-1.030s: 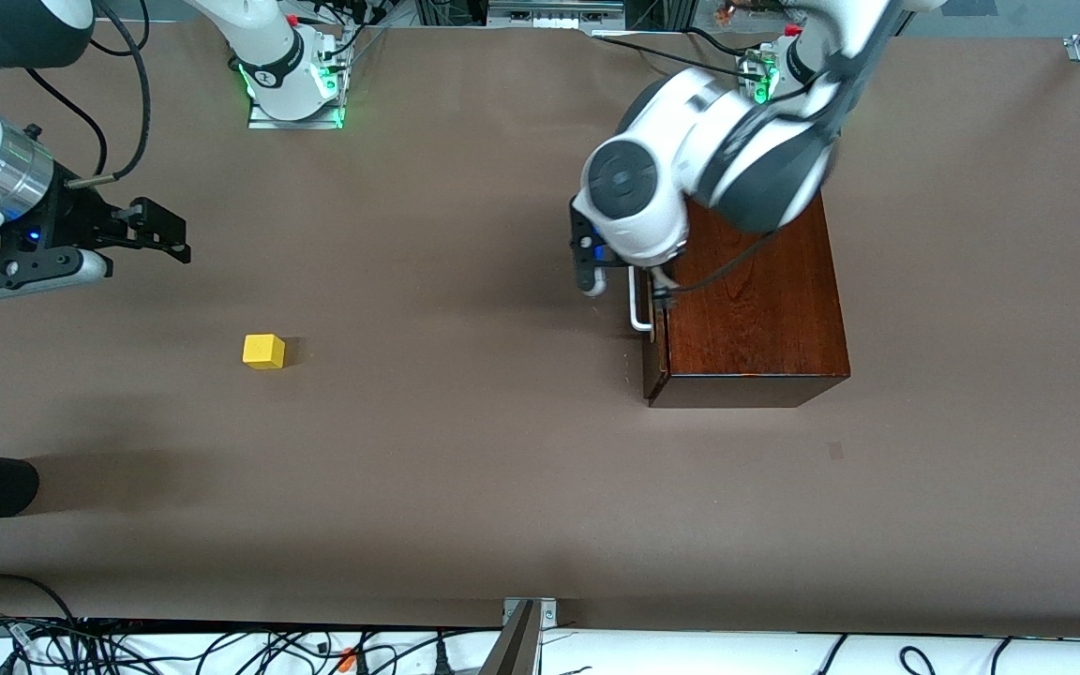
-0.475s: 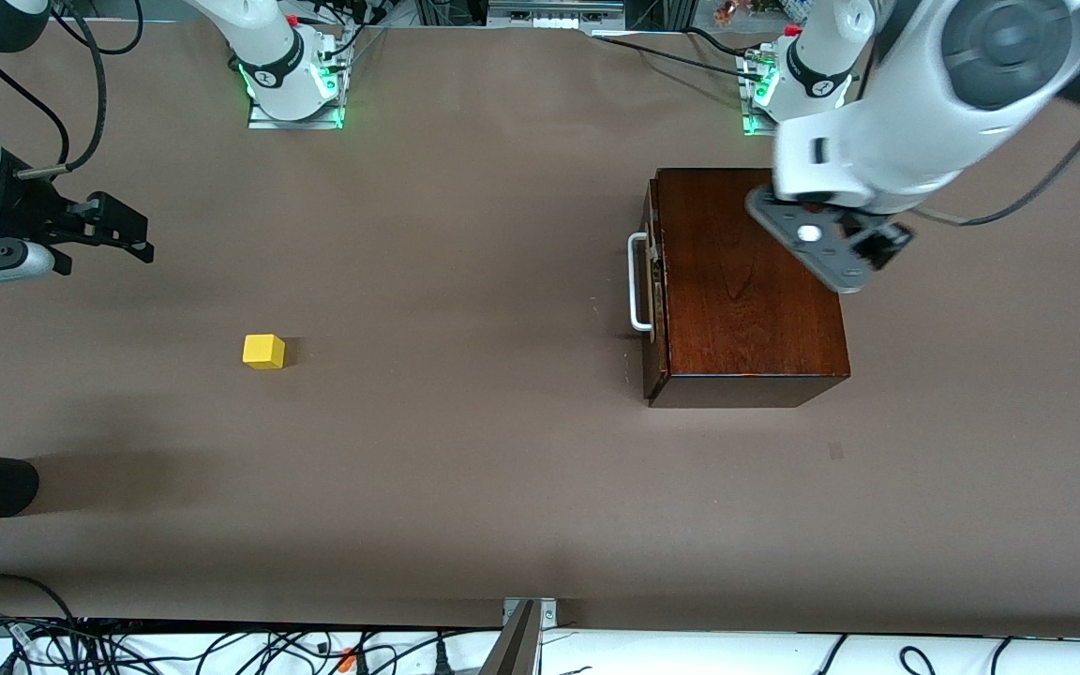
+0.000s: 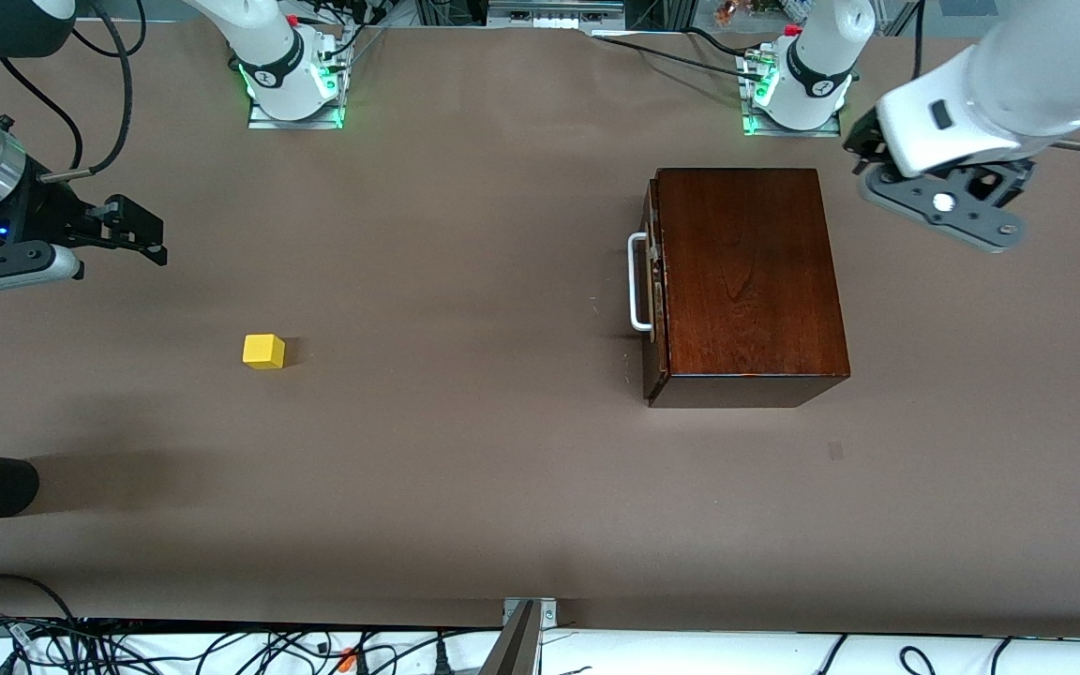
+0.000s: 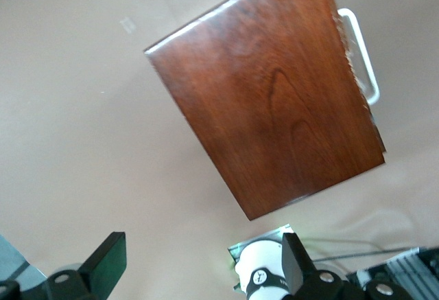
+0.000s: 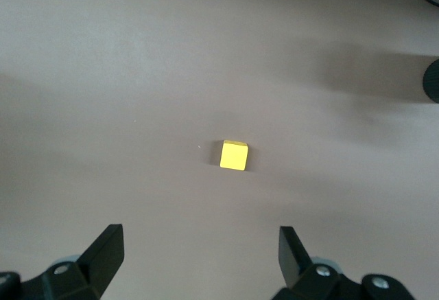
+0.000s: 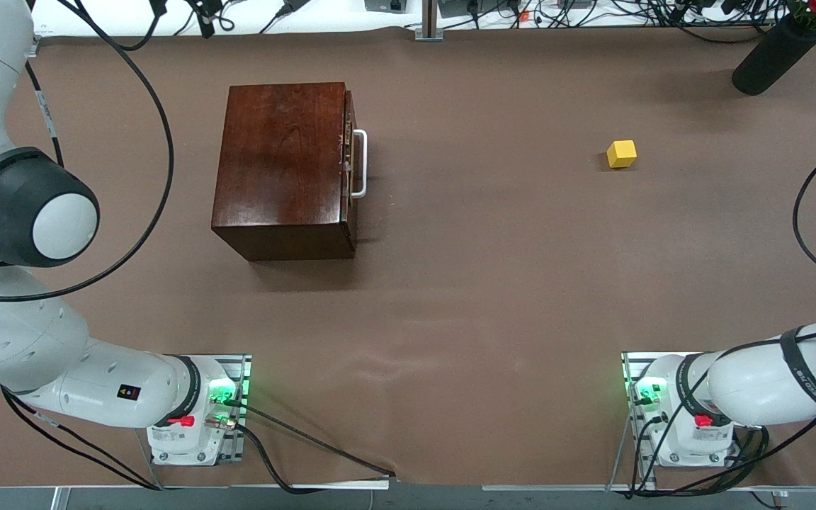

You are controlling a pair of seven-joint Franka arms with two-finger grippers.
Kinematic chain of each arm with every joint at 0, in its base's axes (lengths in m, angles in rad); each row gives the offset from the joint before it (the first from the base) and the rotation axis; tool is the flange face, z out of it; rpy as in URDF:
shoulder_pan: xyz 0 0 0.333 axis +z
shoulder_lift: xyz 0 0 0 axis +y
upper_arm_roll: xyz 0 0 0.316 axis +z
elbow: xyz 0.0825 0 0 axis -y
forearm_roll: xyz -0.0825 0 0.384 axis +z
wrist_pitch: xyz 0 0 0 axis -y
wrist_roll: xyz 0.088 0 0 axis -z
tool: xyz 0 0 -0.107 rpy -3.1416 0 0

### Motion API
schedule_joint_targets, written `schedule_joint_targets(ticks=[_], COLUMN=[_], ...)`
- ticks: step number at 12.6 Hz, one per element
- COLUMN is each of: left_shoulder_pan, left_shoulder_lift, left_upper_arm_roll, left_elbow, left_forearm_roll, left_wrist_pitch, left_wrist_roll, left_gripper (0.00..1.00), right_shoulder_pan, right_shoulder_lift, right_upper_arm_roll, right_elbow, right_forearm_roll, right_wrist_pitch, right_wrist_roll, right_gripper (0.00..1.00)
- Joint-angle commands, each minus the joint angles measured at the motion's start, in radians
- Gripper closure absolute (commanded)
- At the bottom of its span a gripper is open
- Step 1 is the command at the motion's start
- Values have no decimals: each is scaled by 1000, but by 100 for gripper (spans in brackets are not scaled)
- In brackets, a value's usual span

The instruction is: Open drawer, take yellow block, close drawer

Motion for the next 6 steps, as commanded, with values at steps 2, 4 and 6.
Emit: schedule_joint_targets(ticks=[2, 4, 6], left_shoulder_pan=[69, 130, 152], left_shoulder_lift=[-183, -317, -343], left_upper_arm_roll=[77, 71, 65], left_elbow=[-278, -492, -550], left_forearm_roll=[-138, -170, -152], left_wrist_pitch=[262, 434, 446], left_wrist_roll=[-141, -331, -338], left_gripper=[0, 0, 0], right_shoulder_pan=[2, 2, 2], right_shoulder_lift=[10, 10, 10], right_upper_arm_roll=[1, 0, -2], right_elbow=[28, 26, 26], right_forearm_roll=[-25, -25, -25], right_wrist_pitch=[-20, -21, -23], right_wrist_roll=[-8, -8, -8], right_gripper=[0, 0, 0])
